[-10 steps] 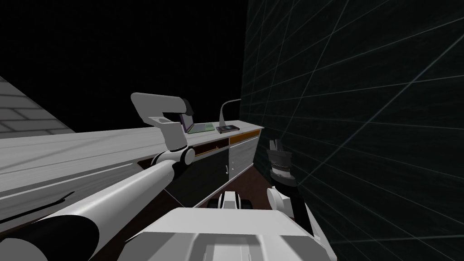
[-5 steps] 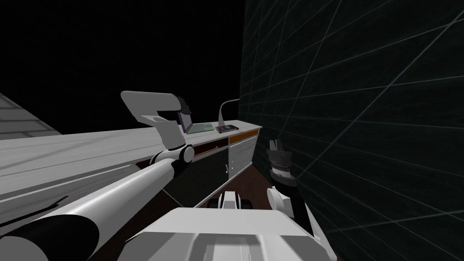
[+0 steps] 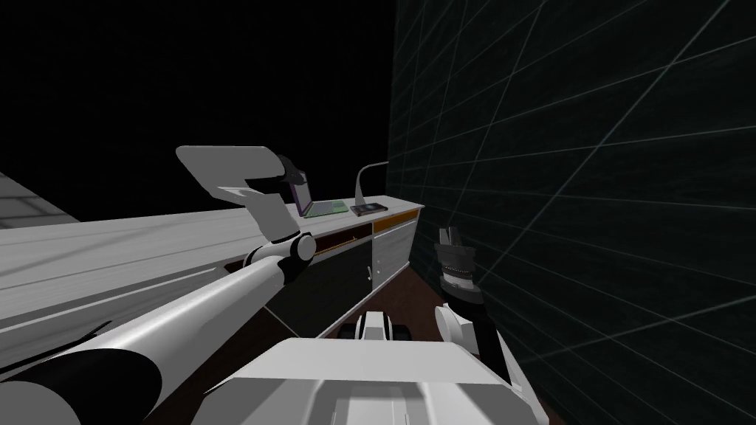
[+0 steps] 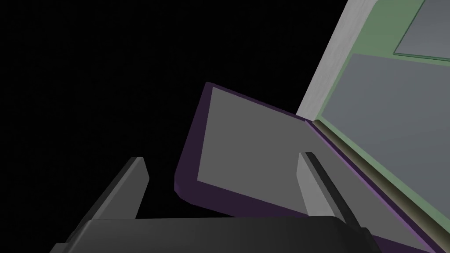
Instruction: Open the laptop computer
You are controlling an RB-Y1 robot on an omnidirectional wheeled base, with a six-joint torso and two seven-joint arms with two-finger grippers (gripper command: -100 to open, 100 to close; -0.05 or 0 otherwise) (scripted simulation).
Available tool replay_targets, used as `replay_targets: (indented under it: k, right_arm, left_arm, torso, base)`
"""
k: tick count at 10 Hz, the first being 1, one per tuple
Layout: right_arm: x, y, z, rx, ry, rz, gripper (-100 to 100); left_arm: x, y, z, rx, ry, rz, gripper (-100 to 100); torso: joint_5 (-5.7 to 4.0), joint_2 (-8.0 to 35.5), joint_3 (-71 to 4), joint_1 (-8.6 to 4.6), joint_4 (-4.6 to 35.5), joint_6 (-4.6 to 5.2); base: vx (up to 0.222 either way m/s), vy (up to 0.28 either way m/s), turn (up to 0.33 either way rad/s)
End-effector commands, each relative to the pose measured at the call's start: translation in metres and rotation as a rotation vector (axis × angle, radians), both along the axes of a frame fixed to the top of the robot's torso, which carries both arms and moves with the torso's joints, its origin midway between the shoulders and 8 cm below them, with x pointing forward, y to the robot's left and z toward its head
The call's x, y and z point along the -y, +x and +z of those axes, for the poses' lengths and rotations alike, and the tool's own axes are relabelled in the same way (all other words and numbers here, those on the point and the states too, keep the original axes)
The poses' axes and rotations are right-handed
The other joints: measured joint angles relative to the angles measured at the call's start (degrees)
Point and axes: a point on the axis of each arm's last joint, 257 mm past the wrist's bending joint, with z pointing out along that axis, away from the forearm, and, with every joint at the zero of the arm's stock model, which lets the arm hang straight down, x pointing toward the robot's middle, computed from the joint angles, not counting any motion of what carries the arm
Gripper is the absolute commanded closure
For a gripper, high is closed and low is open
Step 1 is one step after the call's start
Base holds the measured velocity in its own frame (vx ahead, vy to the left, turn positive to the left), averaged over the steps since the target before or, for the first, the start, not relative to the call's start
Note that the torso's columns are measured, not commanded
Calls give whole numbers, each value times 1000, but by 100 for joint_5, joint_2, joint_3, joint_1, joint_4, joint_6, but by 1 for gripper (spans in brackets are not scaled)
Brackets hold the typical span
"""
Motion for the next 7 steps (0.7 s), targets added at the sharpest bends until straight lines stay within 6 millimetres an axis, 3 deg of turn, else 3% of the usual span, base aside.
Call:
replay_targets:
  k: [1,4,7]
  right_arm:
    - [0,0,0,0,0,0,0]
    - [0,0,0,0,0,0,0]
    - [0,0,0,0,0,0,0]
  left_arm:
    - [-17,-4,4,29,-50,11,-100]
    - [-35,-9,7,60,-105,21,-100]
    - [-34,-10,9,56,-95,22,-100]
  torso:
    - [1,1,1,2,0,0]
    - [0,2,1,1,1,0]
    - [-1,-30,-17,2,-8,0]
  base:
    - [-29,34,-81]
    - [-29,33,-67]
    - [47,27,-14]
